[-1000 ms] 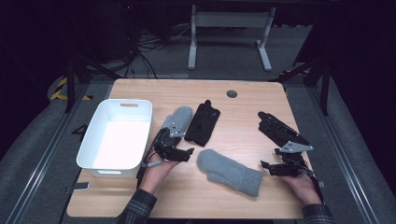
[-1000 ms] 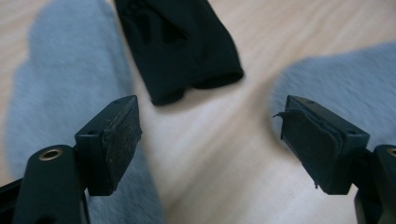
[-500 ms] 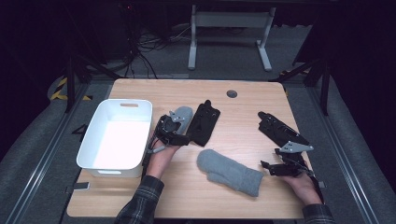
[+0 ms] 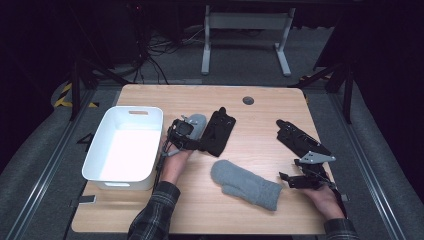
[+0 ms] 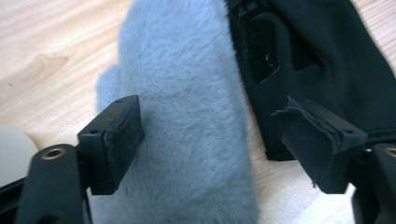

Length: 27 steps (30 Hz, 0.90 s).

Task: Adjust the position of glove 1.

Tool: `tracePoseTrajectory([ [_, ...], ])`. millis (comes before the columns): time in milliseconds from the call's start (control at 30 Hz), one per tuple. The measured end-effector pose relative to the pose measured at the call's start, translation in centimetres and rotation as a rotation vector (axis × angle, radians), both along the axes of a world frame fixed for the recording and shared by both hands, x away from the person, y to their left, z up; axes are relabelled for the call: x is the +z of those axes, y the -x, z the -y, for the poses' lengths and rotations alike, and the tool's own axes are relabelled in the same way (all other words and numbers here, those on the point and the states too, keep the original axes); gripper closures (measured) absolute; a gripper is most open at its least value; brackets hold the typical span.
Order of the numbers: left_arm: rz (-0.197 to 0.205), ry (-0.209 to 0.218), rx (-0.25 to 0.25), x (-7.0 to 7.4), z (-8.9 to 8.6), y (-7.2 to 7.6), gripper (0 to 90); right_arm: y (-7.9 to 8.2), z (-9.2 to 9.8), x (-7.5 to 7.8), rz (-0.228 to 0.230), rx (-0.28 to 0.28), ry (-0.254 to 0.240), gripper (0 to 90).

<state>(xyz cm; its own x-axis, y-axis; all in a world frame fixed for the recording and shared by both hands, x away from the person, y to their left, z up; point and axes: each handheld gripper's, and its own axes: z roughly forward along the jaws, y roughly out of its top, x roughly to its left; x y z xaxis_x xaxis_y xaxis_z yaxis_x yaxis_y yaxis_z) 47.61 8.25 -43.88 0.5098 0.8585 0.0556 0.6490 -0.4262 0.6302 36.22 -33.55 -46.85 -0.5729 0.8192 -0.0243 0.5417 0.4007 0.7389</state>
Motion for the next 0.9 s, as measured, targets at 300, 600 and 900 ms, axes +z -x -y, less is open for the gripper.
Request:
tracePoseTrajectory([
  [300,-0.016,-0.025,0.035,-0.5,-0.4,-0.3,58.4,0.0,0.0,0.0,-0.001,0.001,-0.001,17.0],
  [600,0.006,0.006,0.067,0.5,-0.3,0.4,80.6,0.0,0.0,0.0,0.0,0.001,-0.001,17.0],
  [900,0.023,0.045,0.01,2.9,-0.1,2.1,81.3,0.0,0.0,0.0,0.0,0.001,-0.001,17.0],
])
